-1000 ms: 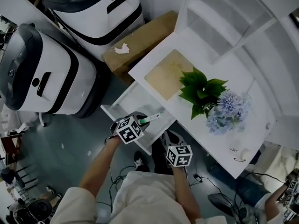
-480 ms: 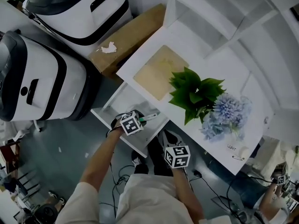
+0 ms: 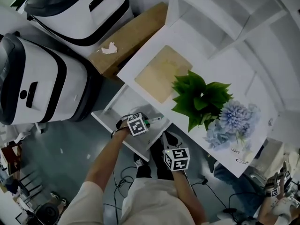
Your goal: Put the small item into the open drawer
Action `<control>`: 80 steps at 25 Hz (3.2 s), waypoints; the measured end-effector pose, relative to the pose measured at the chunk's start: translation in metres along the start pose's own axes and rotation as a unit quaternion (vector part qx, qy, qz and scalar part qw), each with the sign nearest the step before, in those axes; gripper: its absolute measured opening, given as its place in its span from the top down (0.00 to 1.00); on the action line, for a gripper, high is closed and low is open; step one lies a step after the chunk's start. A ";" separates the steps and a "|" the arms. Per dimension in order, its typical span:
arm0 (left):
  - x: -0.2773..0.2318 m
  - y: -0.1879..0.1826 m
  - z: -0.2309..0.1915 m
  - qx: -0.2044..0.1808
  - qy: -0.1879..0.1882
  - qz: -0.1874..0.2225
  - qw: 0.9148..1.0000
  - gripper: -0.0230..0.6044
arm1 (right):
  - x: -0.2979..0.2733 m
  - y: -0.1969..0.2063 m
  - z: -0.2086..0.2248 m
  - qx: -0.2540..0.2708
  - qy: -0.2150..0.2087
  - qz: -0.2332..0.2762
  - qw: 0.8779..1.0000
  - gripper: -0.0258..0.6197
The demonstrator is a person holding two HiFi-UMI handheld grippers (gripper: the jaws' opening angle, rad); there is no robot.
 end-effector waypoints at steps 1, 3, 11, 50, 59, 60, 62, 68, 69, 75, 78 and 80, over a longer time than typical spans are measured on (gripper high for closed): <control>-0.004 0.000 -0.001 0.000 0.003 -0.004 1.000 0.80 | 0.000 0.000 0.000 0.001 0.000 0.001 1.000 0.92; -0.010 0.002 -0.002 0.001 0.010 -0.010 1.000 0.80 | 0.000 0.000 -0.002 0.001 -0.002 0.001 1.000 0.92; -0.013 -0.001 -0.017 0.000 -0.006 -0.017 1.000 0.80 | -0.001 0.009 0.002 0.000 -0.003 -0.013 1.000 0.92; 0.097 -0.005 0.037 -0.038 -0.132 0.054 0.989 0.68 | 0.022 0.022 -0.045 0.003 0.006 0.022 1.000 0.92; 0.142 0.019 0.097 -0.005 -0.159 0.116 0.981 0.68 | 0.041 0.027 -0.068 0.019 0.010 0.034 0.999 0.92; 0.144 0.022 0.103 0.002 -0.162 0.122 0.979 0.68 | 0.043 0.028 -0.069 0.023 0.010 0.033 0.999 0.92; 0.149 0.027 0.112 0.018 -0.166 0.140 0.976 0.68 | 0.046 0.032 -0.071 0.031 0.009 0.031 0.999 0.92; 0.159 0.046 0.131 0.075 -0.180 0.192 0.962 0.68 | 0.050 0.041 -0.071 0.044 0.009 0.020 0.999 0.92; 0.159 0.049 0.133 0.082 -0.186 0.199 0.959 0.68 | 0.051 0.041 -0.072 0.046 0.008 0.019 0.999 0.92; 0.179 0.047 0.157 0.134 -0.212 0.256 0.934 0.68 | 0.057 0.037 -0.082 0.051 0.001 0.026 0.998 0.92; 0.191 0.046 0.168 0.165 -0.220 0.279 0.920 0.68 | 0.060 0.038 -0.084 0.047 -0.001 0.028 0.998 0.92; 0.192 0.048 0.173 0.171 -0.223 0.282 0.917 0.68 | 0.062 0.037 -0.083 0.045 0.001 0.032 0.998 0.92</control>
Point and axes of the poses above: the fingertips, and each gripper's own axes: x backward along the fingers, z to its right, y out of its underside, the point moved 9 cm from there along x, backward along the fingers, and after that the axes turned 2 degrees about -y, right-handed, at the moved point
